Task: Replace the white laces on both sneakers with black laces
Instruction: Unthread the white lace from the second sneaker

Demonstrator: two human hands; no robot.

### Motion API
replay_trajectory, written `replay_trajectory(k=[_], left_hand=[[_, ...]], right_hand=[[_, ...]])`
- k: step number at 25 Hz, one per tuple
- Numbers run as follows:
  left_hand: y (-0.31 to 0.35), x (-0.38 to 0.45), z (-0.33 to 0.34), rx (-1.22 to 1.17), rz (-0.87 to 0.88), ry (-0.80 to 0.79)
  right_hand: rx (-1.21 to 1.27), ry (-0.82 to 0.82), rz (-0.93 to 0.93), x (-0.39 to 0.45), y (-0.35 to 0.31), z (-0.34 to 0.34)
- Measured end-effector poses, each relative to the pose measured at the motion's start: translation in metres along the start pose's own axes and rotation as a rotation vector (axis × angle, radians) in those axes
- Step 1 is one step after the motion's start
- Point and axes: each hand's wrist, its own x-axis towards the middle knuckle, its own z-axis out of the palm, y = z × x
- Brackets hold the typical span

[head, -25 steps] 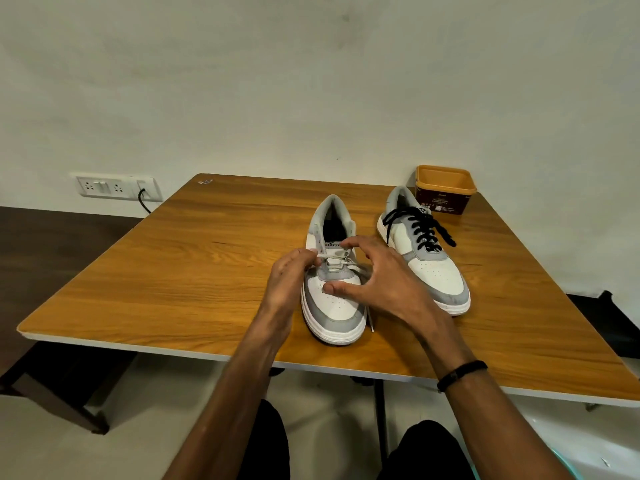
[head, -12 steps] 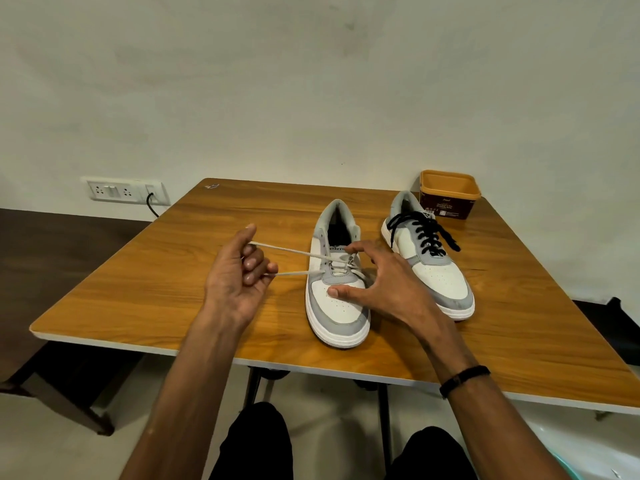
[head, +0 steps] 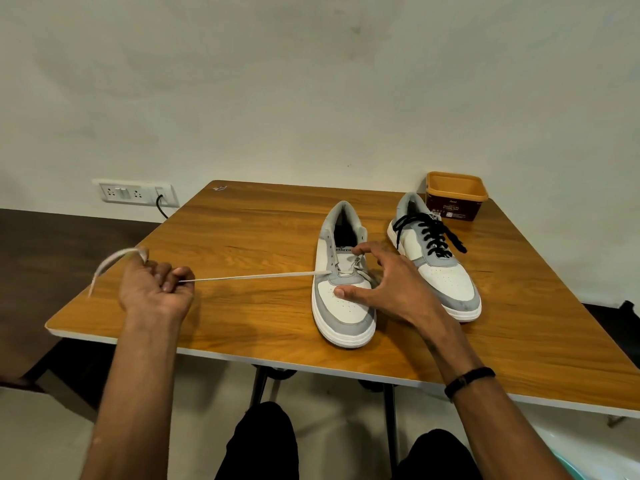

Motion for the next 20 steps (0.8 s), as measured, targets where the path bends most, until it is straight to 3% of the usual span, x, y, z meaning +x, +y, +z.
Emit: replay_trajectory(k=[4, 8, 12, 16, 18, 20], left_hand=[[-0.015, -0.003, 0.001, 0.45, 0.158, 0.092], [-0.047, 0.001, 0.003, 1.014, 0.356, -0.103], [-0.07, 0.001, 0.009, 1.613, 0.601, -0.156], [-0.094, -0.027, 0.018, 1.771, 0.831, -0.184], [-0.111, -0.038, 0.023, 1.67, 1.046, -0.388], [-0.137, -0.05, 0.028, 1.611, 1.131, -0.655]], right_hand=[[-0.007, -0.005, -0.009, -0.001, 0.0, -0.001], [-0.116, -0.039, -0.104, -0.002, -0.001, 0.003], [-0.15, -0.02, -0.117, -0.009, -0.006, 0.012], [0.011, 0.101, -0.051, -0.019, 0.003, 0.011], [0.025, 0.172, -0.026, -0.02, 0.008, 0.009], [0.017, 0.208, -0.022, -0.02, 0.01, 0.009]])
